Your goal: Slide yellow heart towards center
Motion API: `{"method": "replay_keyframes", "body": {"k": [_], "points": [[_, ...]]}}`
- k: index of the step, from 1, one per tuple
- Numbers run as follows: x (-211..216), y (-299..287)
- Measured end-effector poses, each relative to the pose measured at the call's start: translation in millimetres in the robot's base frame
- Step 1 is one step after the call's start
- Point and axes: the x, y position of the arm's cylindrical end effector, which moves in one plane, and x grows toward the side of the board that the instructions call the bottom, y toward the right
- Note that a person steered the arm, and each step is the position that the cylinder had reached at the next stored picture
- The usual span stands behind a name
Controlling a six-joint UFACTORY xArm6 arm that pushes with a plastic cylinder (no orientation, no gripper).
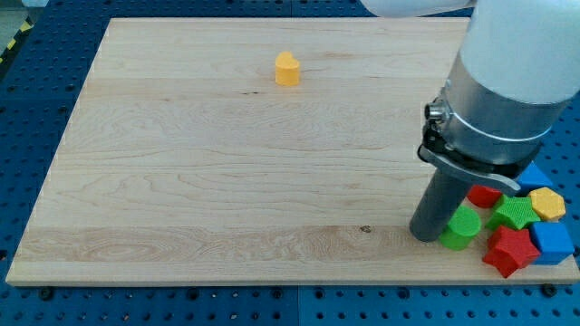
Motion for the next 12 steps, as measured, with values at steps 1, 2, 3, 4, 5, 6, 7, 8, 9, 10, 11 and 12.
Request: {"method": "replay_keyframes", "body": {"k": [1, 2, 3, 4, 5, 6, 7, 8, 9, 10, 11, 12], "points": [[0, 15], [0, 10], [-9, -35], [-34, -109], [-75, -190], [-133, -249], [-203, -286], [-262, -291], [-281, -273], [-278, -229], [-277, -212], [-294, -212]]}}
